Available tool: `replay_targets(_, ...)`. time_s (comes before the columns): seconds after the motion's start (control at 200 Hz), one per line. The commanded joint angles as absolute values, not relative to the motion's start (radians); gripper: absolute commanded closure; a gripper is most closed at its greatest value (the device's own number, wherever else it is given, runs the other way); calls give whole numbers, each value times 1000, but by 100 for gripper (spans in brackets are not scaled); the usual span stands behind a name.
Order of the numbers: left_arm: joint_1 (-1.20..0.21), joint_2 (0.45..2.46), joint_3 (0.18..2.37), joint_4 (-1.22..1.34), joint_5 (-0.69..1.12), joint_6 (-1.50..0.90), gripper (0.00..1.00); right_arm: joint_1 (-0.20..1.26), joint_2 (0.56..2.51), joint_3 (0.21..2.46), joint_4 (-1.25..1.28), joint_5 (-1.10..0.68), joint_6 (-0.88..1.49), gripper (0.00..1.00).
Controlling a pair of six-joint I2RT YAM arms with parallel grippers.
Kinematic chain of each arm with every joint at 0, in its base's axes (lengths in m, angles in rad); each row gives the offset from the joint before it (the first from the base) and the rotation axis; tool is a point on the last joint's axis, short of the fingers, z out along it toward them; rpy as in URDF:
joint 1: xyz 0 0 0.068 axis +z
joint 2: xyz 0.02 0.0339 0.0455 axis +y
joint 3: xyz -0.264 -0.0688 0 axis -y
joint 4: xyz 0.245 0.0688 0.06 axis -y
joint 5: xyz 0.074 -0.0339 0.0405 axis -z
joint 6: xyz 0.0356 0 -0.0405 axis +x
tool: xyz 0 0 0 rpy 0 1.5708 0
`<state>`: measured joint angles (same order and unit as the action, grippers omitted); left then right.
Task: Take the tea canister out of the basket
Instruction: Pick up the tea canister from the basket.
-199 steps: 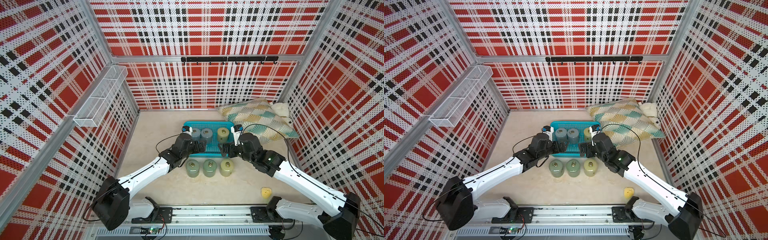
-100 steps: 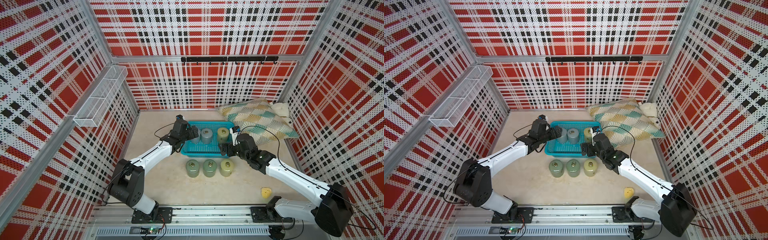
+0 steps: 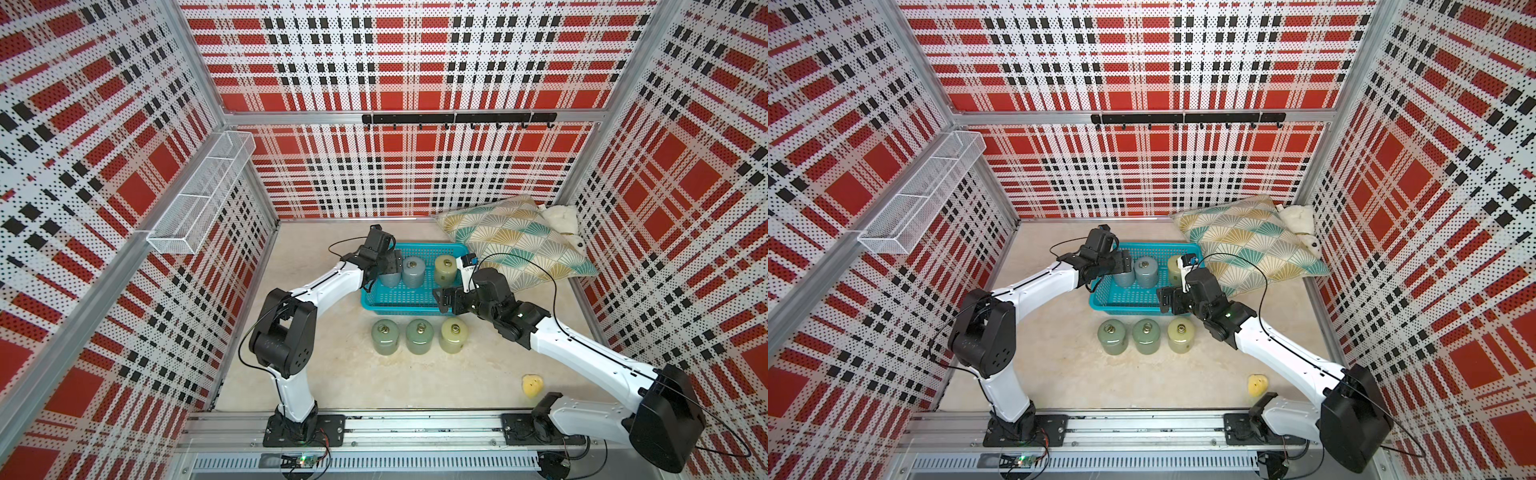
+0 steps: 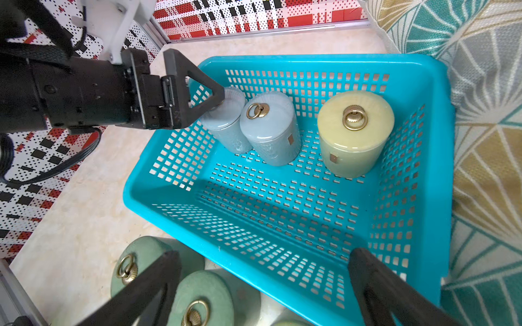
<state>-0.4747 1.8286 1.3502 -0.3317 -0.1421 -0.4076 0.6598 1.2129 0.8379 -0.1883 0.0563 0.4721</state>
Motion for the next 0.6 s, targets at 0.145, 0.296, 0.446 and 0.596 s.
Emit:
replay_targets(0.145, -482, 1931, 1432, -437, -214, -332, 9, 657, 1217, 835, -166, 47, 484, 0)
replay_targets(0.296, -476, 1965, 1459, -441, -185, -322, 8, 657, 1222, 834, -166, 49, 487, 0)
replay_targets(0.446, -474, 2004, 1500, -451, -183, -319, 7, 657, 1230, 836, -167, 47, 489, 0)
replay_targets(0.596, -462, 2047, 1535, -482, -197, -313, 6, 657, 1227, 835, -169, 45, 490, 0)
